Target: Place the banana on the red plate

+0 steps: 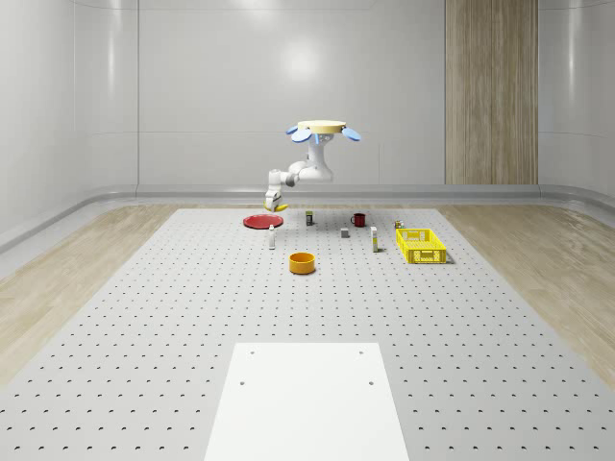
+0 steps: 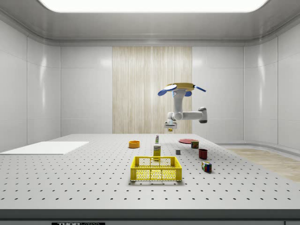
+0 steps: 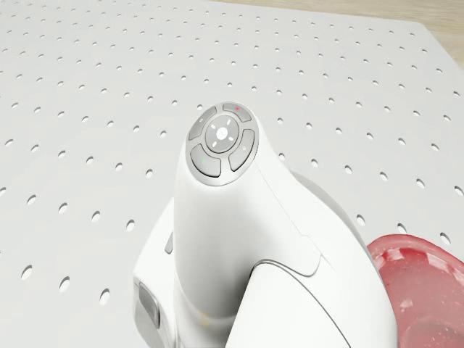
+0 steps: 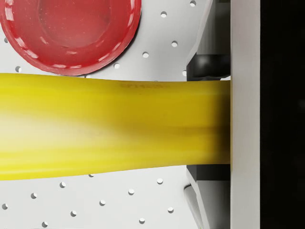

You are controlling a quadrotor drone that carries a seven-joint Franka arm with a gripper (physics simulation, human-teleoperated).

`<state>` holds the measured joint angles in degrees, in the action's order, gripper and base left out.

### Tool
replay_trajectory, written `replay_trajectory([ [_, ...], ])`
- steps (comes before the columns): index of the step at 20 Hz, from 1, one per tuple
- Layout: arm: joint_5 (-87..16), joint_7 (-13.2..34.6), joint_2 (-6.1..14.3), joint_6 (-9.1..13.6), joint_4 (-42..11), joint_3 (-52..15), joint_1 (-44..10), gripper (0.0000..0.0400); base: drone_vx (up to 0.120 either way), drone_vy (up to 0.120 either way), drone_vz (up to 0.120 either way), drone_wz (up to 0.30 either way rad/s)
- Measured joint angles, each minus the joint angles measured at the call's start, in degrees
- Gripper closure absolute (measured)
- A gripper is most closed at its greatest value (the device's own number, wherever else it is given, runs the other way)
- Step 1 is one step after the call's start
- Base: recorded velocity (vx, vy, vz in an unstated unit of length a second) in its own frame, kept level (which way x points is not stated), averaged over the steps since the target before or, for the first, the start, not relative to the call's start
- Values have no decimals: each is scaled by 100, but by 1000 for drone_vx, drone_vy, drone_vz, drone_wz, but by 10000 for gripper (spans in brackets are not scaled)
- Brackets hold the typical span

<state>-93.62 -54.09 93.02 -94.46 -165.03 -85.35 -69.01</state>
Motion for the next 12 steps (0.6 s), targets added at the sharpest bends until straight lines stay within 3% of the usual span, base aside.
replay_trajectory([
  [12,31,-2065,8,-3,6,-3,-5,200,0,0,0,-300],
])
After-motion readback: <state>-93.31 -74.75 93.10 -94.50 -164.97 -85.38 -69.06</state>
